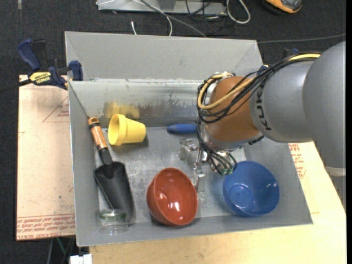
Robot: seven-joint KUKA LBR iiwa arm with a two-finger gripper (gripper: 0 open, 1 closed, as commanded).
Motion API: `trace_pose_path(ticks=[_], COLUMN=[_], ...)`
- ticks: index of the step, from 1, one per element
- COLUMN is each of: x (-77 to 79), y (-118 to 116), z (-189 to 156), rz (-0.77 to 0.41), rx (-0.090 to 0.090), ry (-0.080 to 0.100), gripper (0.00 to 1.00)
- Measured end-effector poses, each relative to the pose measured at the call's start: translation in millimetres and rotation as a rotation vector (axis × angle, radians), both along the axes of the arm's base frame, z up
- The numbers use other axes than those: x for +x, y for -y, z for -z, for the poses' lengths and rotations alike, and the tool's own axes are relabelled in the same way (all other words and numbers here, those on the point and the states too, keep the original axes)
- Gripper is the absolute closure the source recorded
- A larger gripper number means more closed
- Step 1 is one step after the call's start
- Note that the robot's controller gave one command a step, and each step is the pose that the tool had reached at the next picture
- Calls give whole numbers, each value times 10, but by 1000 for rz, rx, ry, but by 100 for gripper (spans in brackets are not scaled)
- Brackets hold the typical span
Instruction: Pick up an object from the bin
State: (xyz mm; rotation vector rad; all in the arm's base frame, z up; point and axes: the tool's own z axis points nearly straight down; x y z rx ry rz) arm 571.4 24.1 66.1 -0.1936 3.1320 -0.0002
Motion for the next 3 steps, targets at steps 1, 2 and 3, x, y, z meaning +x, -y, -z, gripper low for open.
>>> trace_pose_path(ticks=[1, 2, 3], x=[-233, -577, -440], y=[-48, -446, -783], z=[-343, -77, -56], rz=[-353, -24, -201], rx=[0, 2, 0], ry=[0, -1, 9], gripper=[0, 0, 0])
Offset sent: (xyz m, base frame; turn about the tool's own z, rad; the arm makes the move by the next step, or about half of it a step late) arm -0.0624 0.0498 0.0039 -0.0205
